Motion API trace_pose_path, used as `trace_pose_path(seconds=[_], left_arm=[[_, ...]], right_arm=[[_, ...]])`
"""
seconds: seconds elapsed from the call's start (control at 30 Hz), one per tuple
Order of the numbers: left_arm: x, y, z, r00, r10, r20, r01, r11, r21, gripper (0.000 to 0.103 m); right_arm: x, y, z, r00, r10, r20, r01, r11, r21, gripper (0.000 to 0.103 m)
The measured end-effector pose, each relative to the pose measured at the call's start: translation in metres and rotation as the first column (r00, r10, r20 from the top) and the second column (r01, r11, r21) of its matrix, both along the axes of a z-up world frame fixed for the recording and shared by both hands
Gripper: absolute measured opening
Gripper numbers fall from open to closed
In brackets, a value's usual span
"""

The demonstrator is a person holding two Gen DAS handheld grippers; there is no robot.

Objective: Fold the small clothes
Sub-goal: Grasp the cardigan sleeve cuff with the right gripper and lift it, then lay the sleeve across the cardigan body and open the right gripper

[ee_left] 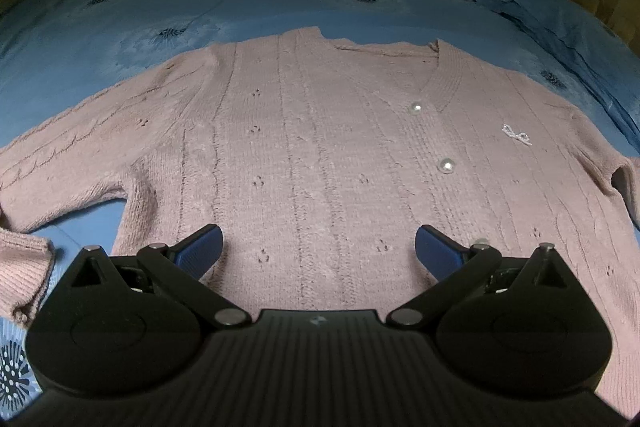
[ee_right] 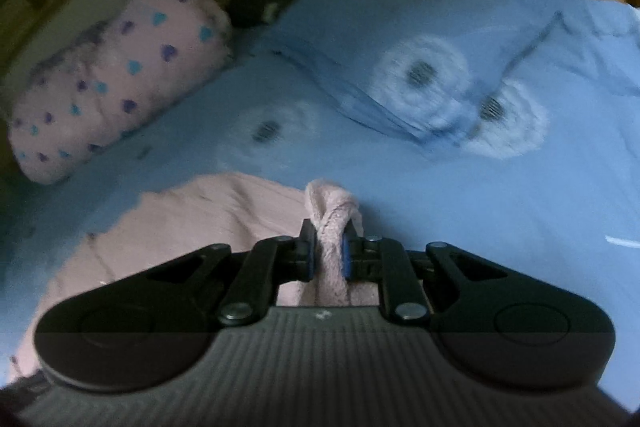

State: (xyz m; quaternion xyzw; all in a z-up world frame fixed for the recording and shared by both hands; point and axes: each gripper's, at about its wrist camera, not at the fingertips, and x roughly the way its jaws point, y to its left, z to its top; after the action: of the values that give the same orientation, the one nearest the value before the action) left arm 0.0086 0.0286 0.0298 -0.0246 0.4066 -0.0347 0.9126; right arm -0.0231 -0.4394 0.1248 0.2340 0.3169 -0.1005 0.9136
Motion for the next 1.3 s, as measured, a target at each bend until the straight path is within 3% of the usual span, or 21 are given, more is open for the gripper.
trace_pose_path(seconds=[0.3, 0.57, 0.73, 1.07, 1.23, 1.3], left_arm=[[0.000, 0.005, 0.004, 1.000, 0.014, 0.006, -0.014, 1.000, -0.017, 0.103], [0.007, 0.033, 0.010, 0.996, 0.092, -0.022, -0.093, 0.994, -0.059, 0.103], [0.010, 0.048, 0.014, 0.990, 0.139, -0.030, -0.141, 0.987, -0.080, 0.103], [0.013, 0.069, 0.022, 0.976, 0.218, -0.018, -0.219, 0.971, -0.097, 0.103], [0.014, 0.072, 0.022, 0.973, 0.232, -0.010, -0.232, 0.970, -0.077, 0.103], [0.015, 0.072, 0.022, 0.972, 0.233, -0.012, -0.233, 0.969, -0.080, 0.103]], right_arm=[[0.028, 0.043, 0.065, 0.984, 0.116, 0.138, -0.127, 0.989, 0.076, 0.015], [0.063, 0.124, 0.097, 0.940, 0.283, 0.191, -0.304, 0.949, 0.090, 0.015], [0.086, 0.184, 0.081, 0.911, 0.374, 0.174, -0.398, 0.908, 0.132, 0.015], [0.131, 0.277, -0.002, 0.859, 0.509, 0.052, -0.507, 0.834, 0.220, 0.016], [0.148, 0.294, -0.022, 0.859, 0.512, -0.019, -0.490, 0.832, 0.260, 0.027], [0.147, 0.290, -0.020, 0.858, 0.514, 0.008, -0.497, 0.826, 0.266, 0.036]])
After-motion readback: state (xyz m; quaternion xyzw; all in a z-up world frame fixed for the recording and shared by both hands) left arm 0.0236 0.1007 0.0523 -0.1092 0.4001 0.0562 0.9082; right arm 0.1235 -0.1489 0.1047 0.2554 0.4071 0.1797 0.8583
